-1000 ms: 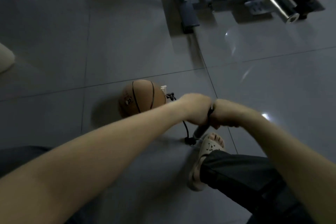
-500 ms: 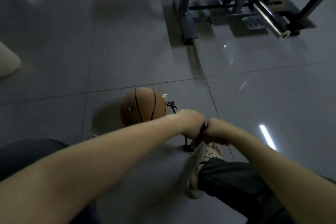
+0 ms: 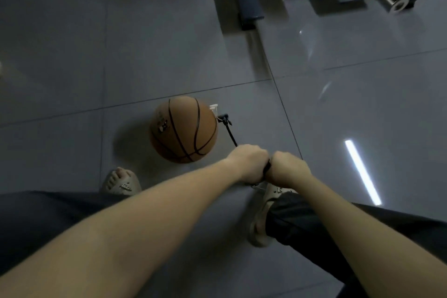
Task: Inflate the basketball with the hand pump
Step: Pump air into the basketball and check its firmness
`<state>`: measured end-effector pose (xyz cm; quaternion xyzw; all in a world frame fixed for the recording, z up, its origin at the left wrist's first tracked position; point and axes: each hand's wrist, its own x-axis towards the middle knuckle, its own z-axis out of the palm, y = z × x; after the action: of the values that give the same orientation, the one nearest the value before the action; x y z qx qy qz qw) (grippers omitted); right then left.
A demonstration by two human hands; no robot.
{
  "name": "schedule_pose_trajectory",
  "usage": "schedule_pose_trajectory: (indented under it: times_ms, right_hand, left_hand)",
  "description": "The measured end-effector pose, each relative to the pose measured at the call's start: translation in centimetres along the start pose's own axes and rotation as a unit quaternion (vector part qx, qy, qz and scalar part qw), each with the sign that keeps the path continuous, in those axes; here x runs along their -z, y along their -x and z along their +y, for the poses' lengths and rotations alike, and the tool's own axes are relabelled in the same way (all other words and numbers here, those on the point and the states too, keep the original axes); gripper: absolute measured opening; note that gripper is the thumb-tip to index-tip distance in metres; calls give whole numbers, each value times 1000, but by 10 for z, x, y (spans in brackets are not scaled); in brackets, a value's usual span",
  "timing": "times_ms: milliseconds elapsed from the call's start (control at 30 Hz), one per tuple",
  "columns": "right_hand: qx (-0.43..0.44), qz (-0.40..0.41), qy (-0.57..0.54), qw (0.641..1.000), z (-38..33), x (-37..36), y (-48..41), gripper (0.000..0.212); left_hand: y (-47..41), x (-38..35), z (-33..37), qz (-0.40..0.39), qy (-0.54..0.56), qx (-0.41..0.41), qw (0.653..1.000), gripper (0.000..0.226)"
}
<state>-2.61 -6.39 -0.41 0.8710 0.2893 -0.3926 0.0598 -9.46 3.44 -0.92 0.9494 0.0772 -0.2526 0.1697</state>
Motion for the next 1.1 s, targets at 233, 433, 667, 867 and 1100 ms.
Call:
schedule_pose_trajectory:
  times_ms: [233,433,667,867,1100]
  right_hand:
    - [-30,-108,32,993,-14,41,29,25]
    - [42,-68,-34,996,-14,153,87,9]
    - [27,-27,15,999,7,28,14,15]
    - [26,-30,23,999,7,10,1,13]
    - [34,-86,18,996,-8,105,61,19]
  left_hand:
    - [17,49,10,-59,-38,-12,997,9]
    - [57,156,24,37,14,-39,998,19]
    - [15,29,17,29,12,5,999,24]
    - [2,5,13,1,9,15,1000,4]
    - [42,100,22,-3,15,-4,1000,16]
